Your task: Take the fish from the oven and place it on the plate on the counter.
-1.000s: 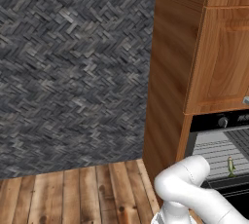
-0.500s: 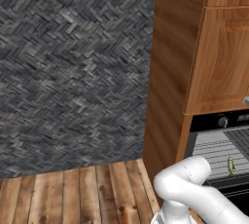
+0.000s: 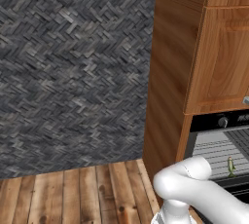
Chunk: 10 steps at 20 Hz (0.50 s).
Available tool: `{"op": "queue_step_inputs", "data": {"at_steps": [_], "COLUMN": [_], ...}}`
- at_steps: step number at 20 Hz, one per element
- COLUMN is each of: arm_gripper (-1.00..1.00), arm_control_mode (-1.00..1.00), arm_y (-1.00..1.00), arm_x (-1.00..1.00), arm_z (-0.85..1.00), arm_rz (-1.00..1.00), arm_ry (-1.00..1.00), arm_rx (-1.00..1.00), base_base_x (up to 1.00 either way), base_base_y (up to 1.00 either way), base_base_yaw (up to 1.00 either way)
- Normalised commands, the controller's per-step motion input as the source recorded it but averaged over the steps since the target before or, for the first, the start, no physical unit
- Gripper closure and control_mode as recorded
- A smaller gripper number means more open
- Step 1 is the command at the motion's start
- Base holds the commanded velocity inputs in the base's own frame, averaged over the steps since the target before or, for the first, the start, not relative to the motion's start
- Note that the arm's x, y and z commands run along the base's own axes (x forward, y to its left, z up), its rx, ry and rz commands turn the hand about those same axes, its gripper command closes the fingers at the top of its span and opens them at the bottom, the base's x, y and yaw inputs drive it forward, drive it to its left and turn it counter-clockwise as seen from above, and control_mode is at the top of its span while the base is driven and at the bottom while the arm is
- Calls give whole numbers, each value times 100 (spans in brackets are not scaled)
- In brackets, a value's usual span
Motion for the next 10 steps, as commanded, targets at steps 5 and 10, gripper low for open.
{"op": "queue_step_inputs", "data": {"at_steps": [5,10], "arm_gripper": [100,-100], "arm_control_mode": [-100,-100], "arm_y": [64,55], "arm_x": [35,51], "arm_z": [29,1], "arm_rz": [18,14], "arm_ry": [37,51], "arm_rx": [-27,-24], "base_base_x": [0,0], "base_base_y": [0,0], "base_base_yaw": [0,0]}}
